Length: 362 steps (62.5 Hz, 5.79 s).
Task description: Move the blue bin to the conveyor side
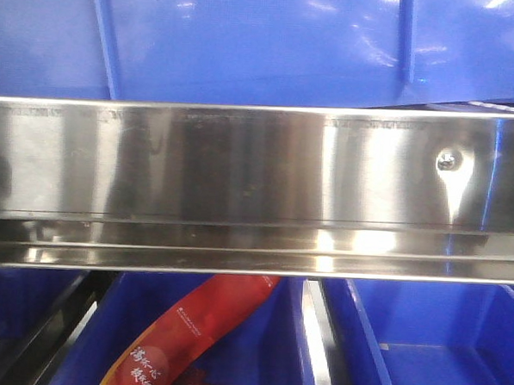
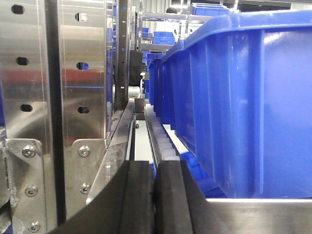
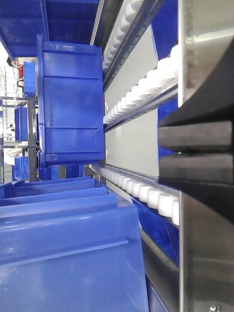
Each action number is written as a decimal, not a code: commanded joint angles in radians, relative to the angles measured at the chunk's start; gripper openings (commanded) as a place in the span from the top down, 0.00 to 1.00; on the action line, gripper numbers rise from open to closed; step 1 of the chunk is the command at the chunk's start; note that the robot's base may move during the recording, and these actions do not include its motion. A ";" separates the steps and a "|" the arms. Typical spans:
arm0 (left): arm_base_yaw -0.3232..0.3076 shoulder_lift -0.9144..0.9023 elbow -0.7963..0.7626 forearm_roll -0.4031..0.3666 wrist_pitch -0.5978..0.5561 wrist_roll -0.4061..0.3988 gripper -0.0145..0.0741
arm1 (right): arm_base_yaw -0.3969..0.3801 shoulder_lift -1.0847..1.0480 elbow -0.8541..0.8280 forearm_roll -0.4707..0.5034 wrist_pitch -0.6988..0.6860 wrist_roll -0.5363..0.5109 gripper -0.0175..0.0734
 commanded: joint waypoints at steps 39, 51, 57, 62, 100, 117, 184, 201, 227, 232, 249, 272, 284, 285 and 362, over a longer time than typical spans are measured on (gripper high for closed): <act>0.003 -0.001 -0.003 -0.002 -0.016 -0.006 0.85 | 0.002 -0.003 -0.001 -0.018 -0.024 -0.003 0.90; 0.003 -0.001 -0.003 -0.002 -0.016 -0.006 0.85 | 0.002 -0.003 -0.001 -0.029 -0.024 -0.003 0.90; 0.003 -0.001 -0.003 -0.008 -0.041 -0.006 0.85 | 0.002 -0.003 -0.001 -0.029 -0.031 -0.003 0.90; 0.003 -0.001 -0.003 -0.048 -0.147 -0.006 0.85 | 0.002 -0.003 -0.001 -0.029 -0.096 -0.003 0.90; 0.003 0.259 -0.599 -0.078 0.223 -0.004 0.85 | 0.002 0.246 -0.660 -0.029 0.183 -0.003 0.90; 0.003 0.662 -1.050 -0.078 0.773 -0.004 0.85 | 0.002 0.700 -1.174 -0.029 0.813 -0.003 0.90; 0.003 1.022 -1.288 -0.110 0.807 -0.004 0.85 | 0.099 1.687 -2.135 -0.054 1.183 -0.067 0.89; 0.003 1.022 -1.288 -0.110 0.807 -0.004 0.85 | 0.099 1.750 -2.135 -0.070 1.183 -0.070 0.55; 0.003 1.022 -1.288 -0.110 0.833 -0.004 0.85 | 0.107 1.799 -2.135 -0.038 1.183 -0.090 0.41; 0.003 1.022 -1.288 -0.110 0.833 -0.004 0.85 | 0.121 1.806 -2.135 -0.038 1.183 -0.090 0.41; 0.003 1.022 -1.288 -0.110 0.833 -0.004 0.85 | 0.167 1.812 -2.135 -0.080 1.183 -0.090 0.41; 0.003 1.022 -1.288 -0.112 0.879 -0.004 0.85 | 0.167 1.831 -2.131 -0.108 1.183 -0.055 0.41; 0.003 1.022 -1.288 -0.112 0.879 -0.004 0.85 | 0.165 1.831 -2.109 -0.108 1.183 -0.054 0.41; 0.003 1.022 -1.288 -0.112 0.879 -0.004 0.85 | 0.165 1.831 -2.106 -0.108 1.183 -0.054 0.41; -0.001 1.205 -1.298 -0.182 0.575 -0.004 0.52 | 0.165 1.829 -2.104 -0.173 1.183 -0.038 0.89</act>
